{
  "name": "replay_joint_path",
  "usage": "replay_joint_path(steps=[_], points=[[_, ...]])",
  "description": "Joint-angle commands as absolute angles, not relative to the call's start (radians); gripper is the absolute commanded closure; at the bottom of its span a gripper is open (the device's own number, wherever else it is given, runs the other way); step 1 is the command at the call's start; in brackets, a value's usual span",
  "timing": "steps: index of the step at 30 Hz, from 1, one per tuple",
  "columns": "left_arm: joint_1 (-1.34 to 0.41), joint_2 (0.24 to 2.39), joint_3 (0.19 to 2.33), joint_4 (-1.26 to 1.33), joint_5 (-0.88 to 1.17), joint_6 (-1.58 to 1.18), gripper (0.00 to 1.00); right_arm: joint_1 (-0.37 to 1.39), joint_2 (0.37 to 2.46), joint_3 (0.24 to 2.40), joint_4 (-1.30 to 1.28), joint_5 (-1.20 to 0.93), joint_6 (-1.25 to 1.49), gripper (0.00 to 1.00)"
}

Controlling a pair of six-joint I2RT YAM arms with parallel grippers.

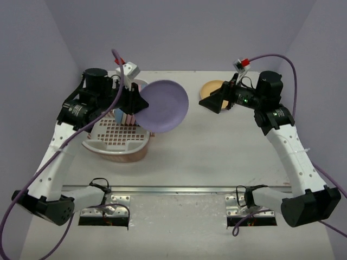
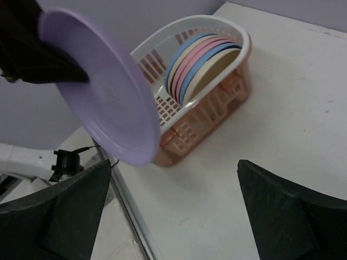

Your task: Unload the plates from the dish rack

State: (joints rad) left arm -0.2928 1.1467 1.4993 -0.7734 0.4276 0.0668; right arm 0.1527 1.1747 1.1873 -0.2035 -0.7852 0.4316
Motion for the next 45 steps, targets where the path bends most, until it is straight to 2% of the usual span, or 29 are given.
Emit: replay_joint_path(steps=[1,11,13,14,17,18,19,20,21,22,23,24,26,30,33,37,45], points=[[-0.281,1.195,1.448,-0.782,0.74,0.026,1.0,0.22,1.213,1.232,-0.153,-0.753,0.454,0.02],[-0.281,1.238,1.399,-0.776,0.833,0.026,1.0,0.417,1.359,1.315,-0.297,-0.558,0.224,0.23],[-0.281,1.251,1.399,-0.776,0.839,0.025,1.0,0.446,1.379,1.322,-0.317,-0.543,0.196,0.33],[-0.281,1.266,1.398,-0.777,0.839,0.025,1.0,0.454,1.394,1.325,-0.332,-0.535,0.174,0.43],[-0.281,1.289,1.4,-0.777,0.838,0.023,1.0,0.466,1.403,1.326,-0.348,-0.505,0.146,0.84],[-0.281,1.293,1.403,-0.773,0.826,0.021,0.99,0.466,1.402,1.324,-0.353,-0.488,0.141,0.95],[-0.281,1.296,1.405,-0.767,0.807,0.014,0.94,0.466,1.402,1.325,-0.358,-0.47,0.136,0.99],[-0.281,1.295,1.408,-0.76,0.749,0.012,0.82,0.466,1.401,1.32,-0.361,-0.442,0.129,1.0],[-0.28,1.294,1.412,-0.752,0.683,0.007,0.64,0.466,1.398,1.312,-0.364,-0.413,0.121,1.0],[-0.279,1.293,1.416,-0.744,0.64,-0.017,0.33,0.466,1.394,1.308,-0.365,-0.395,0.118,1.0],[-0.276,1.29,1.418,-0.737,0.594,-0.036,0.31,0.464,1.394,1.302,-0.365,-0.38,0.115,1.0],[-0.27,1.286,1.422,-0.728,0.531,-0.052,0.15,0.458,1.393,1.295,-0.366,-0.362,0.111,1.0],[-0.261,1.278,1.446,-0.706,0.443,-0.075,0.0,0.426,1.399,1.29,-0.367,-0.356,0.117,1.0],[-0.23,1.246,1.504,-0.659,0.261,-0.098,0.0,0.222,1.484,1.325,-0.368,-0.397,0.21,1.0],[-0.229,1.186,1.511,-0.594,-0.019,-0.117,0.0,0.055,1.623,1.428,-0.399,-0.388,0.34,1.0],[-0.229,1.128,1.46,-0.492,-0.233,-0.108,0.0,-0.065,1.789,1.534,-0.416,-0.317,0.425,1.0],[-0.229,1.09,1.326,-0.471,-0.31,-0.088,0.0,-0.111,2.043,1.742,-0.403,-0.273,0.607,1.0]])
